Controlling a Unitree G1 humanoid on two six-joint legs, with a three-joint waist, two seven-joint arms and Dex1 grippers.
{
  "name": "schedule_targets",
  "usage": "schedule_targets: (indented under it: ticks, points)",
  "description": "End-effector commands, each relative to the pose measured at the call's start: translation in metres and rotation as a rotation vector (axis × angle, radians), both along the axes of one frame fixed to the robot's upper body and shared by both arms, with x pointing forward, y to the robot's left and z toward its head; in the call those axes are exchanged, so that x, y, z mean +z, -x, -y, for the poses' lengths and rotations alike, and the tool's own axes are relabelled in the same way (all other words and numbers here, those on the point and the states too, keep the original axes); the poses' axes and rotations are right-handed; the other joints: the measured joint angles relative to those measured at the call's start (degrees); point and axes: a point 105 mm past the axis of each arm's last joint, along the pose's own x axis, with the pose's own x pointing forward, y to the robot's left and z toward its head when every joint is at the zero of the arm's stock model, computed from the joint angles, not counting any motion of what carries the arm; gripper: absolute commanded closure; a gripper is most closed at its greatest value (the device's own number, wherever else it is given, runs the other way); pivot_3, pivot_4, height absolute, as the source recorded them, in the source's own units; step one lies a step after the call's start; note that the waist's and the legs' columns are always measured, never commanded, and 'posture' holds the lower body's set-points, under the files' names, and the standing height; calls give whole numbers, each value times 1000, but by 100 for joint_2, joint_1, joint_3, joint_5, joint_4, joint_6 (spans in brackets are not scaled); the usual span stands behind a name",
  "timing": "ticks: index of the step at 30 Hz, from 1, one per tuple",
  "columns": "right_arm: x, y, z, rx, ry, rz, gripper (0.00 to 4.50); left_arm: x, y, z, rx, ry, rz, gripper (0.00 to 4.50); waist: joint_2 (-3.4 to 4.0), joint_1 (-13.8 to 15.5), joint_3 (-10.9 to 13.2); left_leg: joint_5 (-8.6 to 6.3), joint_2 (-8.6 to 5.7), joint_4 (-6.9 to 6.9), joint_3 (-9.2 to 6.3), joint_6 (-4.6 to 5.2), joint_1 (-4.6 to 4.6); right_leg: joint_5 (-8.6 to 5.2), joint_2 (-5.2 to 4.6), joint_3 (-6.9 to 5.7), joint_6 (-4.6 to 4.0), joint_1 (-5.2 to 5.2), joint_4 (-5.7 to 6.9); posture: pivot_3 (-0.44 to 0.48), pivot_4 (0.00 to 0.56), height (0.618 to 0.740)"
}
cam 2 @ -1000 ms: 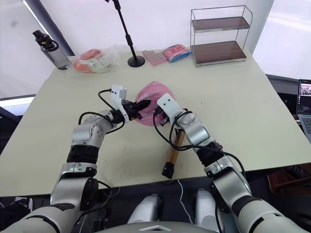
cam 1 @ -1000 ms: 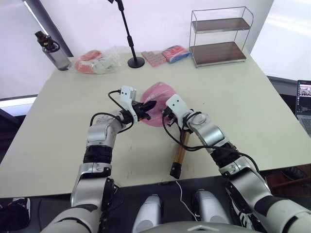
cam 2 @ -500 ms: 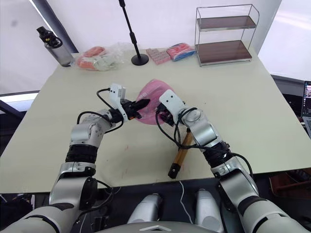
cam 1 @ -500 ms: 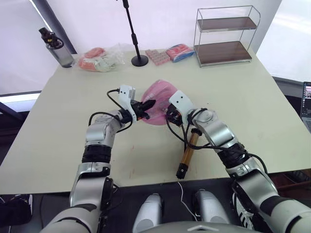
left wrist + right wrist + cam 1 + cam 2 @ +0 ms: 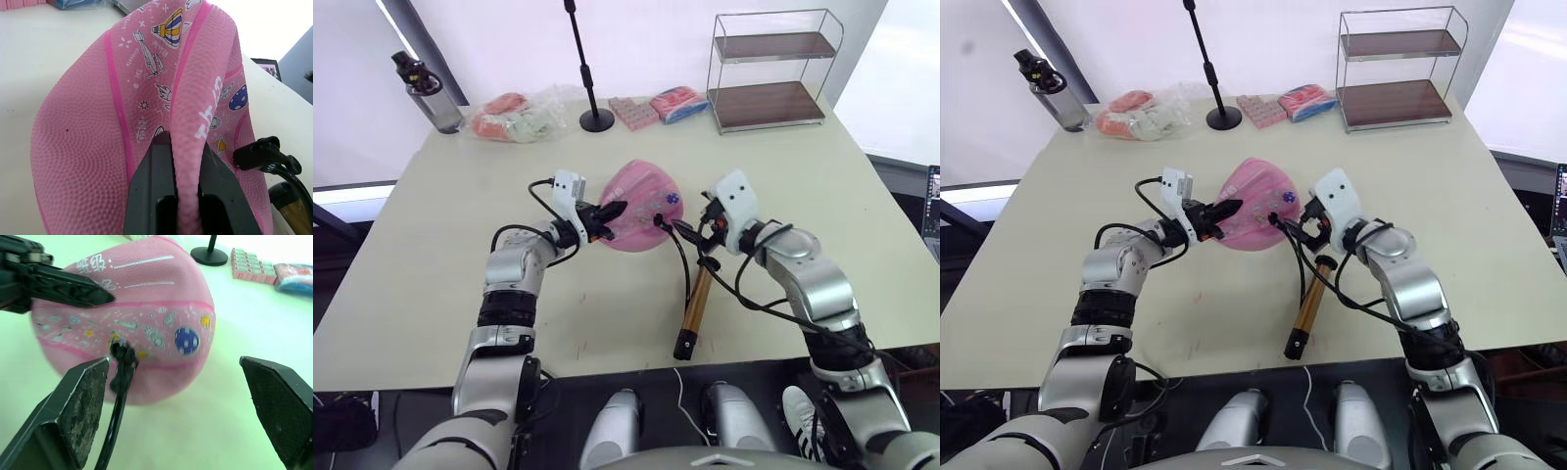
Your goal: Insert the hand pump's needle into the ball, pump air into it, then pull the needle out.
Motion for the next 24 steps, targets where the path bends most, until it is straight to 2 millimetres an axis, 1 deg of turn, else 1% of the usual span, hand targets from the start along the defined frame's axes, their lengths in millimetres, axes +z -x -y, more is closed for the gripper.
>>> schedule_targets:
  ticks: [1, 3, 4, 8, 9, 12, 15, 17, 19, 21, 24]
  points:
    - [22, 19, 21, 3, -67, 138, 54, -70, 16, -10, 33, -97, -251, 4500, -6, 6, 4, 0, 0, 0, 2, 0, 0, 0, 0, 1, 0, 0, -2, 0, 150, 731]
    - [16, 28, 35, -14, -68, 137, 54, -70, 15, -10, 26, -119, -243, 4500, -10, 27, 6, 0, 0, 0, 1, 0, -4, 0, -1, -1, 0, 1, -7, 0, 150, 731]
    - [13, 36, 44, -14, -94, 150, 54, -70, 14, -11, 20, -132, -237, 4500, -12, 35, 7, -1, 0, 0, 3, 0, -3, 0, -1, -1, 1, 1, -8, 0, 150, 731]
    - [6, 54, 68, -32, -139, 185, 54, -69, 12, -11, -3, -163, -221, 4500, -21, 78, 13, -1, 2, 0, 5, -1, 0, -2, -1, -3, -3, 3, -9, 0, 150, 731]
    - [2, 59, 74, -30, -146, 178, 54, -68, 10, -11, -7, -169, -217, 4500, -22, 83, 14, -1, 2, 0, 7, 0, 1, -8, -1, -2, -13, 2, -9, 0, 150, 731]
    - [-13, 83, 88, 48, -179, 110, 54, -63, 3, -11, -24, -198, -195, 4500, -31, 107, 19, -1, 3, 4, 10, 0, 1, -13, -3, -4, -22, 4, -9, 0, 150, 731]
    - [-18, 95, 100, 66, -170, 89, 54, -60, -1, -11, -51, -234, -177, 4500, -45, 112, 28, -1, 5, 8, 12, 0, -1, -13, -4, -10, -23, 10, -9, 0, 150, 731]
    - [-21, 107, 107, 93, -166, 72, 54, -57, -5, -10, -85, -277, -158, 4500, -48, 131, 32, -2, 8, 12, 18, -1, -2, -13, -9, -13, -23, 9, -9, 0, 150, 731]
    - [-21, 115, 109, 114, -172, 64, 54, -51, -8, -8, -105, -277, -147, 4500, -55, 134, 36, -15, 9, 16, 18, -24, -4, -14, -15, -26, -23, 14, -9, 0, 150, 731]
    - [-21, 120, 108, 144, -183, 55, 54, -49, -11, -7, -124, -300, -137, 4500, -56, 137, 37, -16, 12, 17, 27, -25, -3, -14, -24, -34, -23, 17, -9, 0, 150, 731]
    - [-21, 123, 107, 158, -195, 66, 54, -47, -14, -8, -154, -359, -119, 4500, -58, 150, 39, -16, 12, 23, 28, -25, -11, -14, -29, -43, -23, 18, -9, 0, 150, 731]
